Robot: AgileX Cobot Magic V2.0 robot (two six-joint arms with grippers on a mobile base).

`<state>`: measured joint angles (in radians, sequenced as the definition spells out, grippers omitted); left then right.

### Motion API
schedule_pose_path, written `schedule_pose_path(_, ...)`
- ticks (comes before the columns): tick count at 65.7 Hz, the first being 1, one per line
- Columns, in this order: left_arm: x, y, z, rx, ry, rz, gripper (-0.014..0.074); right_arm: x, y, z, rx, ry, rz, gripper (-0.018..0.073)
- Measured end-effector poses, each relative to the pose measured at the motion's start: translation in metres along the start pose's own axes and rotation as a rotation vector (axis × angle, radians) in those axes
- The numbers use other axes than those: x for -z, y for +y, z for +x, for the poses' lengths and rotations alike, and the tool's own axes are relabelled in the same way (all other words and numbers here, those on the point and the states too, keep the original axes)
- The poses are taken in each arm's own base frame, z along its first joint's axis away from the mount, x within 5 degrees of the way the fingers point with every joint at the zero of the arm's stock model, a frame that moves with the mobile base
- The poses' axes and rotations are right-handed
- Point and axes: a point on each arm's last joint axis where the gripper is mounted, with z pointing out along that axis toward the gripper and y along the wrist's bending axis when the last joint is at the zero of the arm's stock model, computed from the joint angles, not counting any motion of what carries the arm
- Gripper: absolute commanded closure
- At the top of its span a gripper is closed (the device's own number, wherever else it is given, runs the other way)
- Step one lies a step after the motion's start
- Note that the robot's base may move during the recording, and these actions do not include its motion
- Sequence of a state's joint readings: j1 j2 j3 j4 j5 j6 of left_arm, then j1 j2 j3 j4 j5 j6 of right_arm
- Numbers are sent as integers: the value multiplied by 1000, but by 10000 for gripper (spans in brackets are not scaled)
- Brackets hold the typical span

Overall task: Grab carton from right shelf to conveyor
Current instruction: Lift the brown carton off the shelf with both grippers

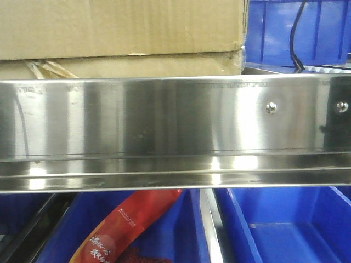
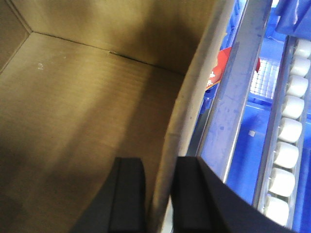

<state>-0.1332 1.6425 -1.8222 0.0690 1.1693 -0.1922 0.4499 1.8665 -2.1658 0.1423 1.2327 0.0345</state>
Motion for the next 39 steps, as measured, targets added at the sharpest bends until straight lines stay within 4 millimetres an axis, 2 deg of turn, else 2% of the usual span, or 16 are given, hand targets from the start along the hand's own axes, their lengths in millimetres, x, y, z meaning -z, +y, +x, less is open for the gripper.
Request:
schedule_pose_path(11,12,1,1,4,-15,3,610,7,1,0,2,-5,-1,627)
schedule_pose_path(18,35,3,4,13,-50,14,610,25,4,0,3,-36,-8,627)
schedule_pose_path(31,91,-1,16,16,-150,66,610,86,13,4,18,-154,-28,627)
schedule_pose_path(39,122,-11,28,-10,-206,110,610,128,18,19,27,-209,-31,627)
